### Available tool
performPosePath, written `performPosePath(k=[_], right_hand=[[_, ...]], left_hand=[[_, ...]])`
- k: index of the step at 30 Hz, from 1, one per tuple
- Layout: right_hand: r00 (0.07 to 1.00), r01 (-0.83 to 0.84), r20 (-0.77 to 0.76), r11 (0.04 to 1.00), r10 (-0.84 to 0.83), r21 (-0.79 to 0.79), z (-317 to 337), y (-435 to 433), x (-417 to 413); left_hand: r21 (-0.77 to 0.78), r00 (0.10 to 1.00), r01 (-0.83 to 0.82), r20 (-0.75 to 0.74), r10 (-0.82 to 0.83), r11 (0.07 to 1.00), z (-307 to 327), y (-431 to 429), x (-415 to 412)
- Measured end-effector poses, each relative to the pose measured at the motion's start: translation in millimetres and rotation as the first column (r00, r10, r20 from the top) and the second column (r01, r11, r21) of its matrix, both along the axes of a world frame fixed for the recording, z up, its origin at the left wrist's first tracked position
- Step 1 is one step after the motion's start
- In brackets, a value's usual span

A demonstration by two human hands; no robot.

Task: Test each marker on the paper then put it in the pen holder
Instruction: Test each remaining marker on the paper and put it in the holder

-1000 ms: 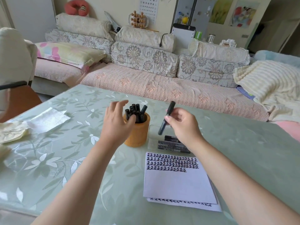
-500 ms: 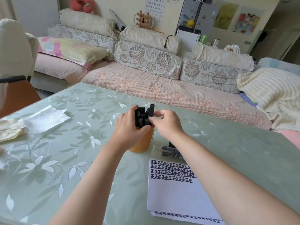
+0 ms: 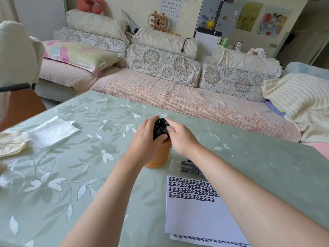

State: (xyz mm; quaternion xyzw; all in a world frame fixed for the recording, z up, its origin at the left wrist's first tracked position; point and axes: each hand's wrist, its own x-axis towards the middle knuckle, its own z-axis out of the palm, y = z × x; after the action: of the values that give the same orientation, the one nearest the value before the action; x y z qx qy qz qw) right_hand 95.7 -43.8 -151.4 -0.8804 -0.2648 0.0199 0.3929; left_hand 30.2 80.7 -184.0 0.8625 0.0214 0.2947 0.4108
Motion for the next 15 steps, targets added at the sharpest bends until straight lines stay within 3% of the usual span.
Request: performPosePath(k=[6, 11, 15], right_hand=[[0.999, 0.001, 0.052, 1.0, -0.002, 0.018, -5, -3, 0], [0.998, -0.064, -0.028, 0.998, 0.063, -0.026, -2, -13, 0], [1.0, -0.027, -0.014, 0.993, 0.025, -0.113, 3, -42, -3]], left_hand=[[-0.002, 0.999, -0.036, 0.033, 0.036, 0.999, 3, 0, 1], [0.099, 0.996, -0.082, -0.019, 0.085, 0.992, 2, 3, -3], [0.176, 0.968, -0.231, 0.143, 0.208, 0.957, 9, -4, -19]])
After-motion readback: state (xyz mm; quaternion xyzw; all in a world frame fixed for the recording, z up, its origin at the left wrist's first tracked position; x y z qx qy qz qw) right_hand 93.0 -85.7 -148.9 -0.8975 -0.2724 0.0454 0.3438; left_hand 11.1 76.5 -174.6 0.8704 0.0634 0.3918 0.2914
